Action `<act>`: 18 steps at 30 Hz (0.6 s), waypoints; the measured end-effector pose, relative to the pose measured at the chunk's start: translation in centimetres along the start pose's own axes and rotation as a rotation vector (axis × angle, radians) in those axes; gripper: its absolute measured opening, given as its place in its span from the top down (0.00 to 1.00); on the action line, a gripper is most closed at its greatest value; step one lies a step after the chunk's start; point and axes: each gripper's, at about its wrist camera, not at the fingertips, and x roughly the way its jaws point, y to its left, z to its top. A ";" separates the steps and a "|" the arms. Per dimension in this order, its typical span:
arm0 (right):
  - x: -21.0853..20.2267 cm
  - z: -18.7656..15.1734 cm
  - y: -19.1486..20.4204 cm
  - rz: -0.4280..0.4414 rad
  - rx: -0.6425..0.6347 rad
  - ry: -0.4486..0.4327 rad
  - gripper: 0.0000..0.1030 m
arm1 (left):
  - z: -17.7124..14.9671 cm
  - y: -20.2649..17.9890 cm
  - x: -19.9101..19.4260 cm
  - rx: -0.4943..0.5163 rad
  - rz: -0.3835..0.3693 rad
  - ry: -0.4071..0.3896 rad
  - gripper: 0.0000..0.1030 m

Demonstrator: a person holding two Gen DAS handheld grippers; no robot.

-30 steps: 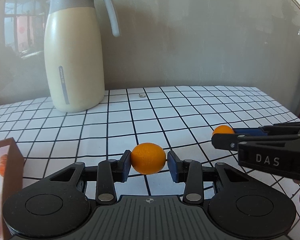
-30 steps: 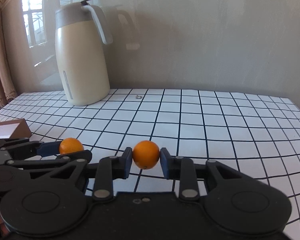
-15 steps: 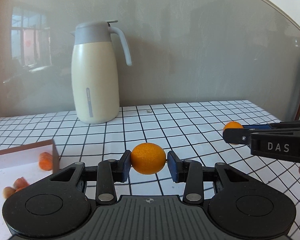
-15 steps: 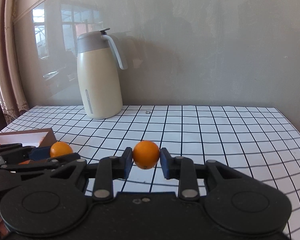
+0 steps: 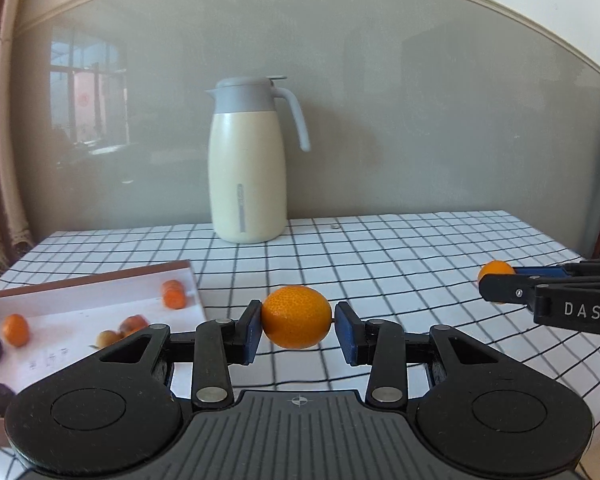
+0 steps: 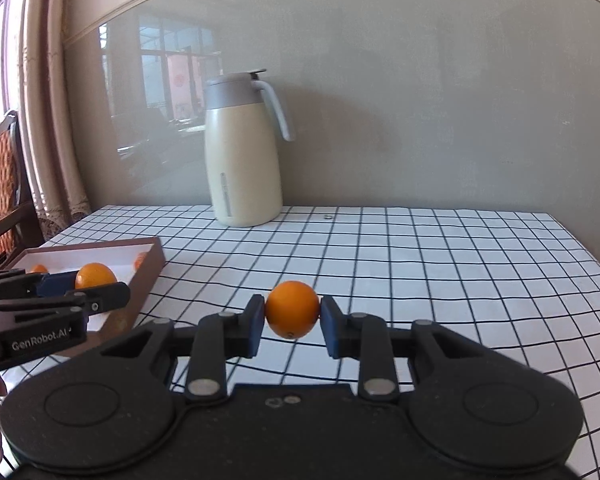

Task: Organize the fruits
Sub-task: 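Carry both oranges over the white box with both tools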

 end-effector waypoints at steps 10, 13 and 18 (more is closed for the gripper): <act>-0.7 0.3 4.9 0.094 -0.075 -0.031 0.80 | -0.9 4.5 -2.9 -0.033 0.099 -0.016 0.62; -0.9 0.4 6.1 0.118 -0.102 -0.044 0.80 | -1.2 5.4 -3.4 -0.045 0.121 -0.020 0.62; -0.8 0.7 7.5 0.154 -0.123 -0.057 0.80 | -1.4 6.6 -4.1 -0.058 0.149 -0.034 0.62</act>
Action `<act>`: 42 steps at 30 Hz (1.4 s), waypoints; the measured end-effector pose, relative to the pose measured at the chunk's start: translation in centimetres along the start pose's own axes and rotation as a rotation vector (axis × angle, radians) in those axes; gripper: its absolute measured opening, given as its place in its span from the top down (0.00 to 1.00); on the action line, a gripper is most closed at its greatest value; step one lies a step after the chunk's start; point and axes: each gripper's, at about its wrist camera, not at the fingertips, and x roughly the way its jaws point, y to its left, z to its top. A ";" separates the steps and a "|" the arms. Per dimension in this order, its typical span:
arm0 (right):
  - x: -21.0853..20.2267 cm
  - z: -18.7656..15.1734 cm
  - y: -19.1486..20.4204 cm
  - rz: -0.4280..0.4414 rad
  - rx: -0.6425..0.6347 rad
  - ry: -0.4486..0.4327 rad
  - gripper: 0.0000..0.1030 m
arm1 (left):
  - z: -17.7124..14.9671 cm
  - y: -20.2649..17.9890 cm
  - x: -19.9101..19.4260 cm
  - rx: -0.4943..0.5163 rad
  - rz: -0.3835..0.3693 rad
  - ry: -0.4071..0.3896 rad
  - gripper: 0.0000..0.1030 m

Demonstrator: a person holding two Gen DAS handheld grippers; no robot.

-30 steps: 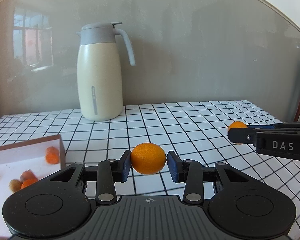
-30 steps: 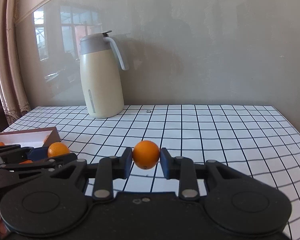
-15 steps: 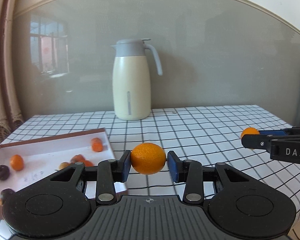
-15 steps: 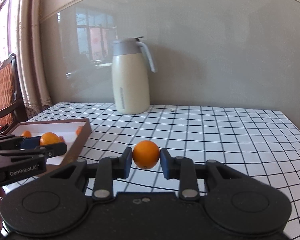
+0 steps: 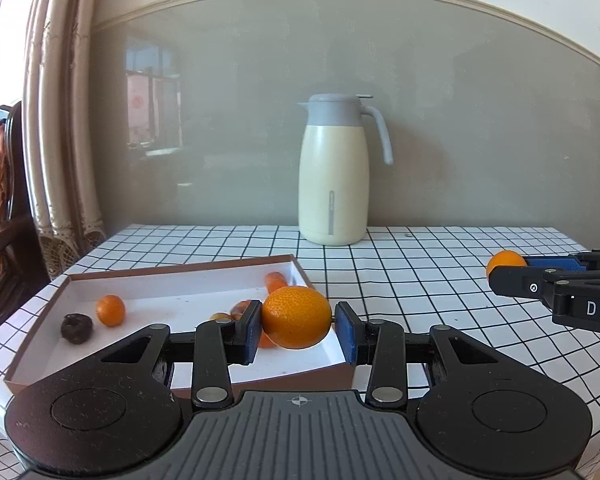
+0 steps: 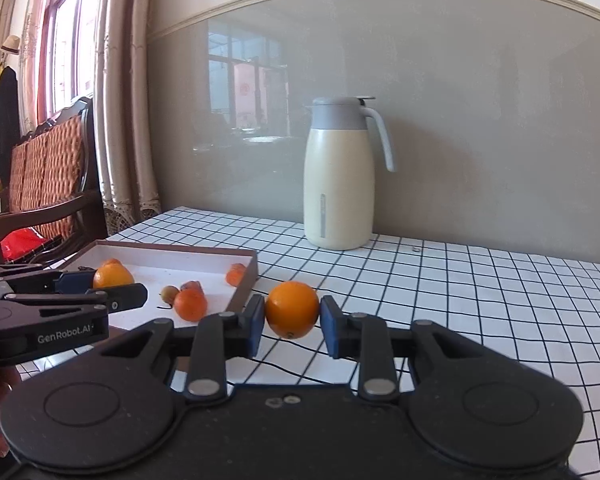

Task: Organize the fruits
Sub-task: 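Carry both oranges over the white box with both tools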

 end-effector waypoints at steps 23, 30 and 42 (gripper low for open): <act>2.6 0.9 6.4 0.130 -0.081 -0.011 0.80 | -0.7 6.2 -1.2 -0.049 0.121 -0.024 0.62; 3.6 1.0 8.6 0.168 -0.107 -0.009 0.80 | -1.0 8.2 -1.6 -0.063 0.157 -0.026 0.62; 6.0 2.0 12.0 0.217 -0.148 -0.011 0.80 | -1.1 12.4 -1.7 -0.107 0.228 -0.025 0.62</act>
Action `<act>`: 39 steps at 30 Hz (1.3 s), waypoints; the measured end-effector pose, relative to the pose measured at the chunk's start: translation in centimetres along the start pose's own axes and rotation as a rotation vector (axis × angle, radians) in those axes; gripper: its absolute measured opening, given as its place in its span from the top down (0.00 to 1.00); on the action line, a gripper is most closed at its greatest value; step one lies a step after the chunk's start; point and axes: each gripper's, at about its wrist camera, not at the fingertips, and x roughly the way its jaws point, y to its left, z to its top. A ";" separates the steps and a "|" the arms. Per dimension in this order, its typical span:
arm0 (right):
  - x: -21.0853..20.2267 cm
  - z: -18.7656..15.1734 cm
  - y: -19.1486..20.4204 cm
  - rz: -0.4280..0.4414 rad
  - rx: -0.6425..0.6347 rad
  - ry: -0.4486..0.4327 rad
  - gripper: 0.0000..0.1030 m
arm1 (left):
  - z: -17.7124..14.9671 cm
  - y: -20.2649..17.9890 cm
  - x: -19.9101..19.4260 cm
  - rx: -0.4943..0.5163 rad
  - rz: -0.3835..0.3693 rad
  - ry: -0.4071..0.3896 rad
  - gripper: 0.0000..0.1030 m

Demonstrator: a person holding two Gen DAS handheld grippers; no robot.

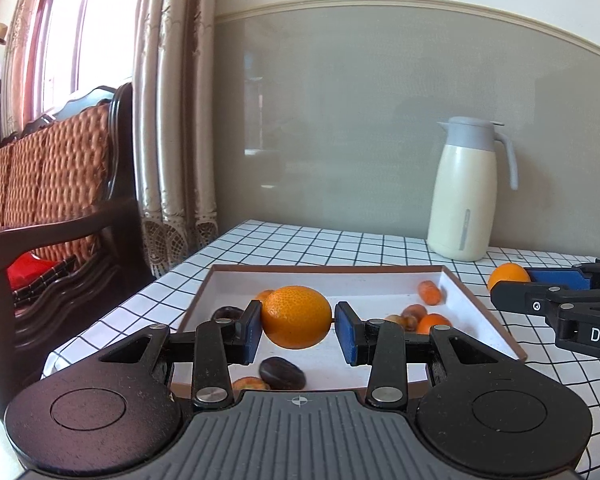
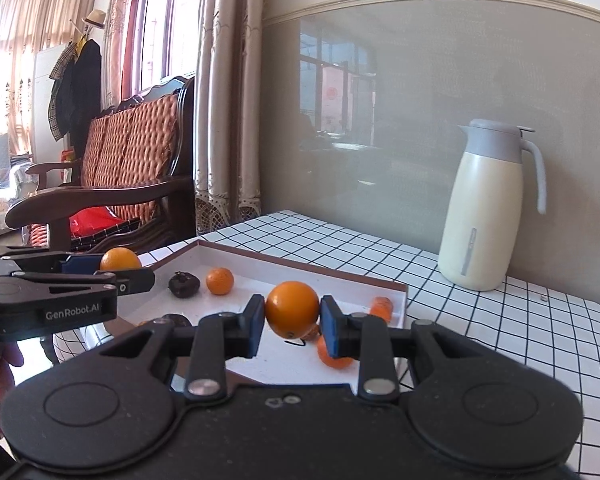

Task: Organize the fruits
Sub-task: 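Carry both oranges over the white box with both tools, then open both tools to drop the oranges into the box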

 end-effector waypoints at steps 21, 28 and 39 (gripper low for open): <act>5.4 1.9 1.4 -0.009 -0.030 0.011 0.80 | 0.7 3.6 3.8 -0.033 0.053 0.008 0.62; 7.2 2.3 0.5 -0.027 -0.027 0.014 0.80 | 0.7 3.9 5.6 -0.051 0.059 0.021 0.62; 10.0 2.8 -1.8 -0.057 -0.001 0.033 0.80 | 1.2 3.3 8.0 -0.037 0.061 0.037 0.62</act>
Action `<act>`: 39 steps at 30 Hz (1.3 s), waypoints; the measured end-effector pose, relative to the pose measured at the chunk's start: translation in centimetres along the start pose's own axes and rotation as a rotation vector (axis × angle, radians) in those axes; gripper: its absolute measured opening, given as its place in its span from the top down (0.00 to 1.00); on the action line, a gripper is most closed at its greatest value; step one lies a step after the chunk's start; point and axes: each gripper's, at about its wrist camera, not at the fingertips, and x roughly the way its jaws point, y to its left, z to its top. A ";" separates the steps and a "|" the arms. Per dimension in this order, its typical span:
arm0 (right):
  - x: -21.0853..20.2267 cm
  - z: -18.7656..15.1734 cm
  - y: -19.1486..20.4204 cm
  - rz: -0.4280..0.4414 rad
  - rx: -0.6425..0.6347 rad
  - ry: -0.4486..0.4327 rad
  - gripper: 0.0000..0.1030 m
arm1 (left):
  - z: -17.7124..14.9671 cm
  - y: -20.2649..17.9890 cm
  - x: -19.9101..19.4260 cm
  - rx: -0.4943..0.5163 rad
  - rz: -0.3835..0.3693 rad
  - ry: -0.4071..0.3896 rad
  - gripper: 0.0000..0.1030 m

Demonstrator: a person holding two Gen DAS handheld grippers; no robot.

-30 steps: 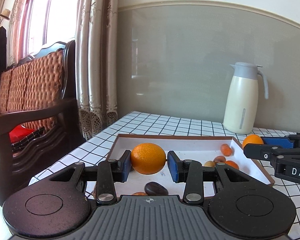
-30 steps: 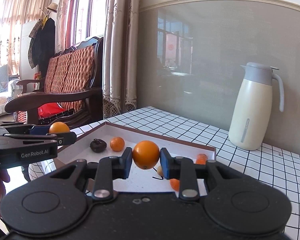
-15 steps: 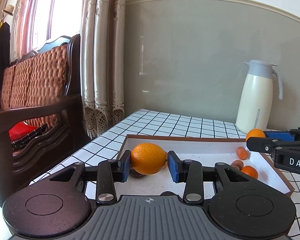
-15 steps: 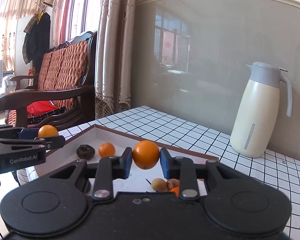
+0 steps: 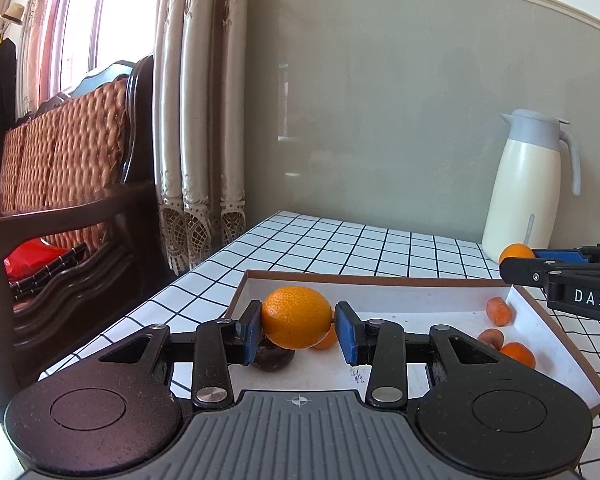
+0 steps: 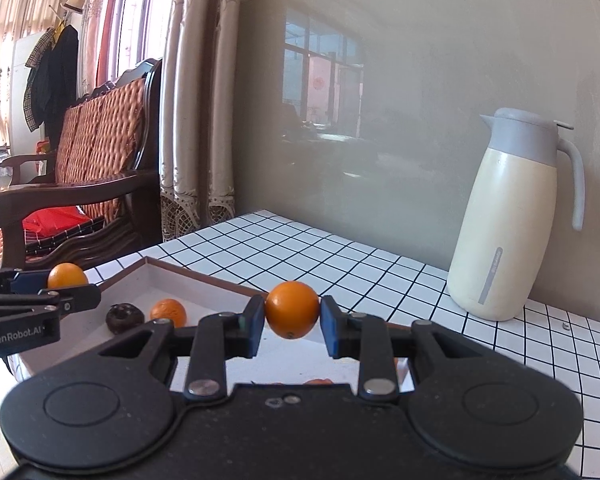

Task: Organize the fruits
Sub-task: 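Open both tools to drop the oranges into the box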

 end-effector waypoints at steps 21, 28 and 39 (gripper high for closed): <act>4.5 -0.6 -3.8 -0.008 0.003 0.105 0.50 | 0.8 0.1 6.0 0.003 0.053 0.055 0.57; 3.5 -1.1 -5.1 -0.081 0.079 0.026 0.10 | 0.4 0.4 4.5 -0.003 0.086 -0.021 0.00; 3.3 -1.0 -4.7 -0.066 0.062 0.032 0.08 | 0.4 0.4 4.1 -0.011 0.080 -0.019 0.00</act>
